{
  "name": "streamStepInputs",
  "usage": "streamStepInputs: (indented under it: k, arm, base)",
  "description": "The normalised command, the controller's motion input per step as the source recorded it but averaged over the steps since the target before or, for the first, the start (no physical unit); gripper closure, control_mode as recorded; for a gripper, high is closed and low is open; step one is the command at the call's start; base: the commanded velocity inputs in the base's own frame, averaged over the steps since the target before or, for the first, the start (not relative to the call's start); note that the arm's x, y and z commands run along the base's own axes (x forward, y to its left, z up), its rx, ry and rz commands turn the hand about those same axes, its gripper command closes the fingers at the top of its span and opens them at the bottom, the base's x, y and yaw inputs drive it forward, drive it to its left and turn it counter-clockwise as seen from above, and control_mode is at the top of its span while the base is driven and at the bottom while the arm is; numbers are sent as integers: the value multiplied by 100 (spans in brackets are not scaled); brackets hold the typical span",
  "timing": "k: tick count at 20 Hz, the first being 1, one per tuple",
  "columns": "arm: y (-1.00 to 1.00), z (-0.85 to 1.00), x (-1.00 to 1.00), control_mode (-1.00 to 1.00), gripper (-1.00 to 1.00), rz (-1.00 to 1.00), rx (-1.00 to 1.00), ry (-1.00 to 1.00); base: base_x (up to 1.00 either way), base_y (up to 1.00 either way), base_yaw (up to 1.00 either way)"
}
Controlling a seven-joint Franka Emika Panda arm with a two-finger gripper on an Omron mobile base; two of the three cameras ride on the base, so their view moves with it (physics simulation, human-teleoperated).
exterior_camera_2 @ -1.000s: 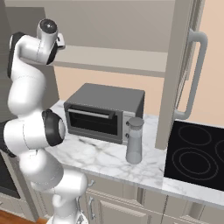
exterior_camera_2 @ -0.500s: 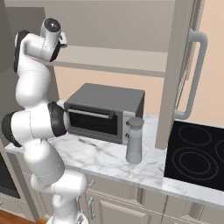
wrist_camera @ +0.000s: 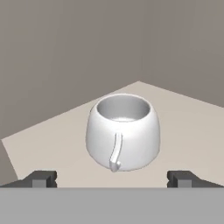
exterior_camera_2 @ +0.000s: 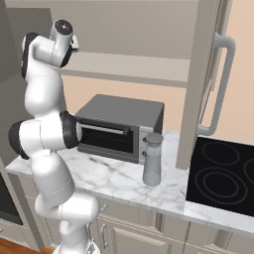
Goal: There is a tray on the dining counter. Grab the cup, mug, and pitcher and place them on the tray. The pitcher may be placed next to the tray if it cannot fit the tray.
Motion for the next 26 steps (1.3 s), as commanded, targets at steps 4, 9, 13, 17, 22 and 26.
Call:
streamStepInputs:
  k: [4,9,13,17,22,26]
  arm:
    - [9,-1,15,-100,-100,0,0,0]
    - [15,-7,16,-100,-100,0,0,0]
    - [10,-10,14,-100,-100,0,0,0]
    - [10,-9,15,-100,-100,0,0,0]
    - [4,-7,13,-100,-100,1,0,0]
    - [0,-1,13,-100,-100,1,0,0]
  base:
    - [0,0,0]
    - [0,0,0]
    - [0,0,0]
    - [0,0,0]
    - [0,0,0]
    - [0,0,0]
